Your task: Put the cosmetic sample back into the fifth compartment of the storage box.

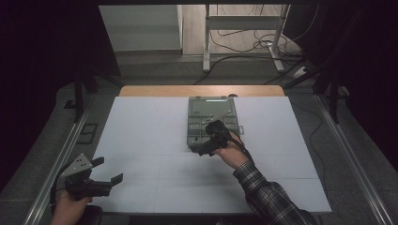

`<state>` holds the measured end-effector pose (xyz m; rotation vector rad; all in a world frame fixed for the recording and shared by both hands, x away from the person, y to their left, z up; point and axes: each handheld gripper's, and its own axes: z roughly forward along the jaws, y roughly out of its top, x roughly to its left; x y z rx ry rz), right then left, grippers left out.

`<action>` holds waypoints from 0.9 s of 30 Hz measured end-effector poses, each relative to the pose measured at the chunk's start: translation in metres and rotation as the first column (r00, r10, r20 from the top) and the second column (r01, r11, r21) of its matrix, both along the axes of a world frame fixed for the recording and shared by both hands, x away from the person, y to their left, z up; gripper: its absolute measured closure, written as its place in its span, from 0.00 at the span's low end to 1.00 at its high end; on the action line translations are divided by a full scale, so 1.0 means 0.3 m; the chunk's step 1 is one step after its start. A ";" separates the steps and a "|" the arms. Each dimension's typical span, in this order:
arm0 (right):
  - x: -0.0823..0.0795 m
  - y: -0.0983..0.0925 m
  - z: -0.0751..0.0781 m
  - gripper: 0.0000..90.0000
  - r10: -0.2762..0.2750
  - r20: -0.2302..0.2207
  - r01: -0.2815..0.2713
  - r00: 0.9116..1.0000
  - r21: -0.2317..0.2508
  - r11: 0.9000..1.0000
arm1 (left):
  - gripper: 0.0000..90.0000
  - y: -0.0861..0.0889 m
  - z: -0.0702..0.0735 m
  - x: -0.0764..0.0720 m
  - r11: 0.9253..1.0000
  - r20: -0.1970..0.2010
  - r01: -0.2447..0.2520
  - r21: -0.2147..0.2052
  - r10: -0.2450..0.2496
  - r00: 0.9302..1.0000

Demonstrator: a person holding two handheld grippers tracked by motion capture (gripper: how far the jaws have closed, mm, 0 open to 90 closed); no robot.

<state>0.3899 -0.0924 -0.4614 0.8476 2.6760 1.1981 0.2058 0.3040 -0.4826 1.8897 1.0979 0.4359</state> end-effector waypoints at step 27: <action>-0.093 -0.107 0.007 0.00 -0.021 0.017 0.021 1.000 0.000 1.000 | 0.01 -0.001 0.000 0.001 1.000 -0.002 0.002 0.002 -0.002 1.000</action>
